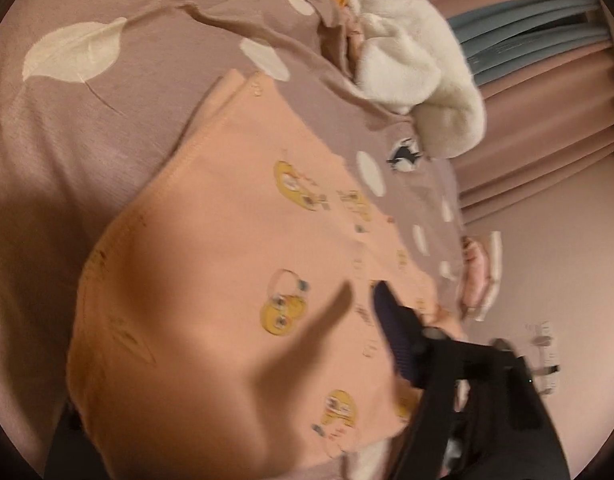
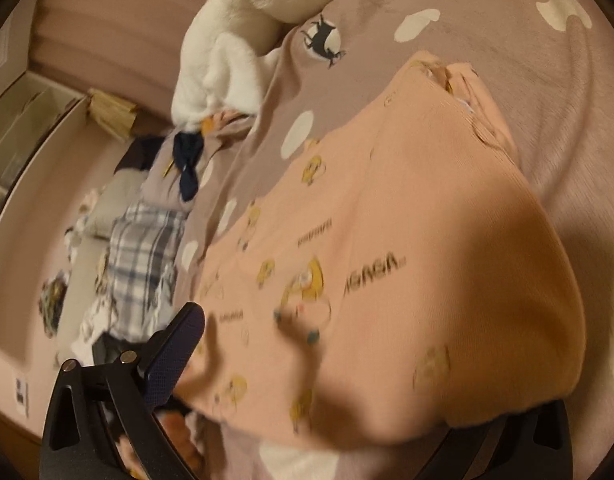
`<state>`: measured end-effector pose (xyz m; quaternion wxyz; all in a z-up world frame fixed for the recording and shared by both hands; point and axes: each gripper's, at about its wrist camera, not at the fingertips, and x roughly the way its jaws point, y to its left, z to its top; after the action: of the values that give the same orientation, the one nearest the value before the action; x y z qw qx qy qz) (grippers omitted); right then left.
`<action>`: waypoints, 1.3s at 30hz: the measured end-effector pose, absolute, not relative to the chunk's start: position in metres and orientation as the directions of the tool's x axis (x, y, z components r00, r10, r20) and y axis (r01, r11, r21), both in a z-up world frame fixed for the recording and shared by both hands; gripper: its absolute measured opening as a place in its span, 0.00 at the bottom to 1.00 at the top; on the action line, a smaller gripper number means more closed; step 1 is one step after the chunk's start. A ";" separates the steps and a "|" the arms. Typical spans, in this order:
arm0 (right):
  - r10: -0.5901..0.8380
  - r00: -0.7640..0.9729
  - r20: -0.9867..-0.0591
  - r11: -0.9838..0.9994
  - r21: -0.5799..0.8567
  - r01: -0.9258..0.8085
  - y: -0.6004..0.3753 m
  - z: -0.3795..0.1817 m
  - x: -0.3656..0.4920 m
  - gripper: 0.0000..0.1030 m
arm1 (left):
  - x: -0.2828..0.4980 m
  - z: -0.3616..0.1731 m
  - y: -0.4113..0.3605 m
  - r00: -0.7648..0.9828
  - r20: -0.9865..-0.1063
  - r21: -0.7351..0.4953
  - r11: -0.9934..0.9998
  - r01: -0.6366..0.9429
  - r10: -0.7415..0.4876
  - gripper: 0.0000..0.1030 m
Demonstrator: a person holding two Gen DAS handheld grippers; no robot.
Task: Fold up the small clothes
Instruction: 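Grasp the peach garment's side edge with the right gripper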
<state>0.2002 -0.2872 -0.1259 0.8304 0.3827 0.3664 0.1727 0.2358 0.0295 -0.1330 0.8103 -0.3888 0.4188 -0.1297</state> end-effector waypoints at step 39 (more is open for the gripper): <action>0.640 0.669 -0.378 0.550 0.833 -0.055 -0.302 -0.114 0.085 0.06 | 0.121 -0.100 0.013 0.569 -0.590 -0.730 0.680 -0.071 -0.573 0.02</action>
<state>0.0850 -0.3018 -0.1144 0.8097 0.4229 0.3457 0.2148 0.1214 0.0131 -0.1003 0.8055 -0.3685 0.4372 -0.1557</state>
